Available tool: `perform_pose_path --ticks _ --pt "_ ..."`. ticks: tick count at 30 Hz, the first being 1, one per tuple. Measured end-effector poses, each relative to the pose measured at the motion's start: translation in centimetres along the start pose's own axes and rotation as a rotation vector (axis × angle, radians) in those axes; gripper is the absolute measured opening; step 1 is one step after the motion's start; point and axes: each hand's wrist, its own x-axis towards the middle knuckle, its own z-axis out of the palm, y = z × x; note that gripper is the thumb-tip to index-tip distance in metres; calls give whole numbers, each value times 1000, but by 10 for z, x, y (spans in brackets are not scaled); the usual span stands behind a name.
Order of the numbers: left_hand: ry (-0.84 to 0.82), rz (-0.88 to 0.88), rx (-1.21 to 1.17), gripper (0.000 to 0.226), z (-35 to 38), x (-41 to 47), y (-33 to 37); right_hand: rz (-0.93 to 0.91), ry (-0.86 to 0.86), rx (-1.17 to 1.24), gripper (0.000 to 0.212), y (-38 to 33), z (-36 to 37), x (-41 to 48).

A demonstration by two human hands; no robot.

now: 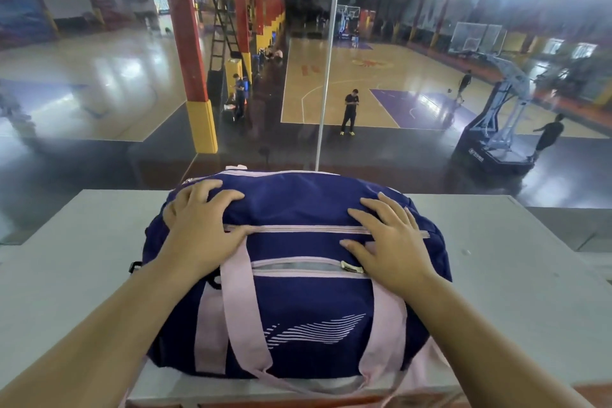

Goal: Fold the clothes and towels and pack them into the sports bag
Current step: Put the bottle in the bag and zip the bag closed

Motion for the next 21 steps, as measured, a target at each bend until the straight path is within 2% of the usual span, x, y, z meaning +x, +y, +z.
perform_pose_path --ticks 3,5,9,13,18,21 --pt "-6 174 -113 37 4 -28 34 -16 41 21 43 6 -4 -27" --pt "-42 293 -162 38 11 -43 57 -8 46 16 39 13 -5 -43" --pt "-175 420 -87 39 32 -59 100 -15 8 45 36 29 -9 -60" --pt "-207 380 -17 35 45 -56 121 -24 -131 39 43 32 -17 -65" --pt "-271 293 80 24 47 -51 129 -42 -260 -54 72 29 -15 -64" --pt "-272 260 96 24 45 -51 131 -35 -293 -124 68 30 -15 -62"
